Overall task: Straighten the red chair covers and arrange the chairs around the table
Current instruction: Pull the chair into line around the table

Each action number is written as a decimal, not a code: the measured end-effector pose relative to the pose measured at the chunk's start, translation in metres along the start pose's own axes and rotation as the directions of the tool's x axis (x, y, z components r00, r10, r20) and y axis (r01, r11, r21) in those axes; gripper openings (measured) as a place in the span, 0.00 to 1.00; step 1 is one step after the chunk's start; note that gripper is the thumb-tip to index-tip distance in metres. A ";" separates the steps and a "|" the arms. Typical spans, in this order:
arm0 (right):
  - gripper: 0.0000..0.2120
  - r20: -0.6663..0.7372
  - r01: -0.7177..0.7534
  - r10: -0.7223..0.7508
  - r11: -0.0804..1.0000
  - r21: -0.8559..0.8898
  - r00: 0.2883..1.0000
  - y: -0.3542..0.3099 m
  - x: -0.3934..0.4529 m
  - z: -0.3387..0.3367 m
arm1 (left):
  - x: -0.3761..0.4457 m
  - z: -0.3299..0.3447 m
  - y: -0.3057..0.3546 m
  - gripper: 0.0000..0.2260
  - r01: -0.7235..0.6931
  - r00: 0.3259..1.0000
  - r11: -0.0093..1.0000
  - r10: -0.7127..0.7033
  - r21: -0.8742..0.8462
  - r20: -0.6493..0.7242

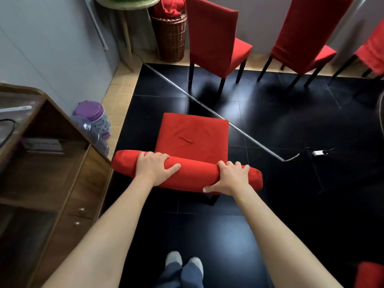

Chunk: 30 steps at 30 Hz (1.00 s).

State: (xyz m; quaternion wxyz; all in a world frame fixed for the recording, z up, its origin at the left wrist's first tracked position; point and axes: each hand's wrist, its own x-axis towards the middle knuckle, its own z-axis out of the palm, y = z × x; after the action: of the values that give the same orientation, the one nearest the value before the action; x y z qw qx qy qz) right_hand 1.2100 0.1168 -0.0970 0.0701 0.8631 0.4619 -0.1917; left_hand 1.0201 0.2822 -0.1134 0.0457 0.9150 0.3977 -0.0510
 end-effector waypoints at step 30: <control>0.47 -0.044 -0.399 0.408 0.906 0.145 0.912 -0.099 -0.105 0.064 | -0.022 0.004 -0.059 0.37 -0.401 0.915 0.915 0.402 0.042 -0.019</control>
State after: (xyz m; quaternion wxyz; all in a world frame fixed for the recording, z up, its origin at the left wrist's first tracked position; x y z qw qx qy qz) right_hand 1.0587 0.0728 -0.1083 0.0334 0.9491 0.2619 -0.1717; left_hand 0.9616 0.3057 -0.1166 0.0328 0.9784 0.2011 -0.0355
